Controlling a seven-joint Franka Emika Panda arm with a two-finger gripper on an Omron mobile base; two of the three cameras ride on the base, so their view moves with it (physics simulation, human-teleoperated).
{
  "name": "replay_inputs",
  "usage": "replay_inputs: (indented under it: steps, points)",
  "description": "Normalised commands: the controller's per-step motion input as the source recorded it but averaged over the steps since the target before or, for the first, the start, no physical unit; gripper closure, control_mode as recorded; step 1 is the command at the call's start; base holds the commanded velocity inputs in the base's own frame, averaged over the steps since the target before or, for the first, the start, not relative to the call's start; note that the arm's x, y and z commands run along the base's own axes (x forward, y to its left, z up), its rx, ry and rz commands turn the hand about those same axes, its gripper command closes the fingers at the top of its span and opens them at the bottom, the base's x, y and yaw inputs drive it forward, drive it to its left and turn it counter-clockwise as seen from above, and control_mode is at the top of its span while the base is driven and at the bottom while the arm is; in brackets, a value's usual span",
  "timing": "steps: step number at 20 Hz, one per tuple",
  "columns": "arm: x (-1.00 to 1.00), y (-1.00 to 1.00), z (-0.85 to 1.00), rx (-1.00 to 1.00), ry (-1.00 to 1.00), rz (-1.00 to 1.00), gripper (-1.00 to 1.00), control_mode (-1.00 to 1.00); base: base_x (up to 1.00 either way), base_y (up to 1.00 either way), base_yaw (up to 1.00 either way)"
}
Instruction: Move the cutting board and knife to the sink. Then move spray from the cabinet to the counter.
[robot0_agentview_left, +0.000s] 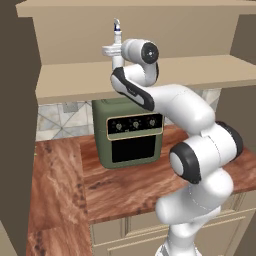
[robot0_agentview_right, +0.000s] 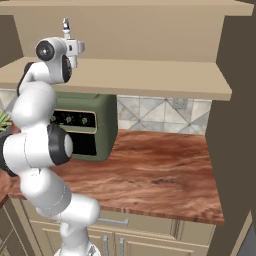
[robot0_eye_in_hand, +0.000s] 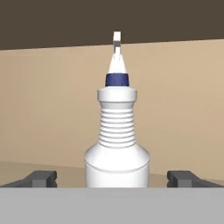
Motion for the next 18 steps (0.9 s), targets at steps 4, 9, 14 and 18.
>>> replay_inputs:
  steps: [4, 9, 14, 18]
  points:
    - [0.11, 0.00, -0.05, 0.00, 0.00, 0.00, -1.00, -1.00, 0.00, 0.00, 0.00]
    - [0.18, 0.00, -0.08, 0.00, 0.01, 0.00, -1.00, -1.00, 0.00, 0.00, 0.00]
    - [0.19, 0.00, -0.10, 0.00, 0.01, 0.00, -1.00, -1.00, 0.00, 0.00, 0.00]
    - [0.18, 0.00, -0.15, 0.00, 0.02, 0.00, -1.00, -1.00, 0.00, 0.00, 0.00]
